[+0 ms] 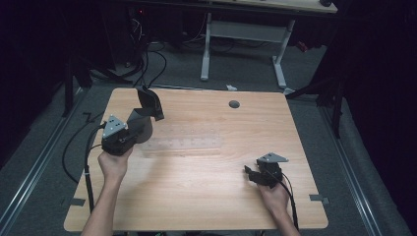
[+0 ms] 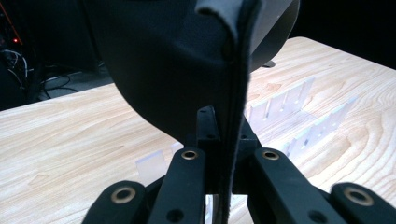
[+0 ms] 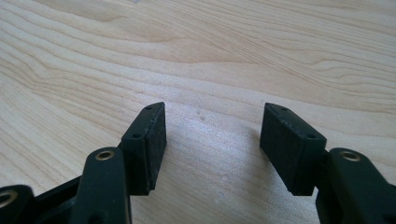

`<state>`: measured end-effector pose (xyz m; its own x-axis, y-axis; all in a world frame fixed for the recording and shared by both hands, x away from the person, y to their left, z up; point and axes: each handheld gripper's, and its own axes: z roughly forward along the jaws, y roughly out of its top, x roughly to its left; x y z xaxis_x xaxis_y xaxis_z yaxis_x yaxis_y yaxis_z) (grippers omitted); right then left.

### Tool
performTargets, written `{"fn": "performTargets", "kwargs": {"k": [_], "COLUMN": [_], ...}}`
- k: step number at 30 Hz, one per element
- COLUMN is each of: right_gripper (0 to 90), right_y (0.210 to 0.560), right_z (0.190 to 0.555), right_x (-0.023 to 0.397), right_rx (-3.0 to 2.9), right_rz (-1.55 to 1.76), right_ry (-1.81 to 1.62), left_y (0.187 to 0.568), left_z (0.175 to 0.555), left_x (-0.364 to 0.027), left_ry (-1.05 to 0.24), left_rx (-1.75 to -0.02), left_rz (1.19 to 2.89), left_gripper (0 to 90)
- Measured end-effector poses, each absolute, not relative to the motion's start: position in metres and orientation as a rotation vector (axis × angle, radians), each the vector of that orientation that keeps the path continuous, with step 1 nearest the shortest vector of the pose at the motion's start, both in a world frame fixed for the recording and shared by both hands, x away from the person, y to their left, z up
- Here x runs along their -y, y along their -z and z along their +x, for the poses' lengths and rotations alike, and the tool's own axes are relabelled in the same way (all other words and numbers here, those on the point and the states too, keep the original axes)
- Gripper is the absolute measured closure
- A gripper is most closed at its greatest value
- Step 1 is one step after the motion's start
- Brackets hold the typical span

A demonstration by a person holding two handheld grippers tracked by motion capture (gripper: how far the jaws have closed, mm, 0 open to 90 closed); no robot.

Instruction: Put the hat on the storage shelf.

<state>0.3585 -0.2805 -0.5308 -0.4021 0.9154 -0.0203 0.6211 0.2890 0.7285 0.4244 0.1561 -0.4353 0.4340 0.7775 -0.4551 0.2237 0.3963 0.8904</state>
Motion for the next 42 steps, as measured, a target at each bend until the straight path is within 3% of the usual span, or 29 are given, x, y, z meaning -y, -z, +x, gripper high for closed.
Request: {"fn": "performTargets", "kwargs": {"k": [17,42], "right_gripper": [41.2,41.2], "right_y": [0.531,0.531], "right_z": [0.359,0.358], "right_x": [0.28,0.28], "right_rx": [-2.137,-2.136], "right_rz": [1.362,1.366], "right_ry": [-0.906,-0.906], "left_y": [0.447,0.472], "left_z": [0.432,0.43], "left_x": [-0.154,-0.151], "left_ry": [-0.506,-0.457], "left_rx": [-1.117,-1.227], "left_rz": [1.178,1.177], "left_gripper": [86.7,85.5]}}
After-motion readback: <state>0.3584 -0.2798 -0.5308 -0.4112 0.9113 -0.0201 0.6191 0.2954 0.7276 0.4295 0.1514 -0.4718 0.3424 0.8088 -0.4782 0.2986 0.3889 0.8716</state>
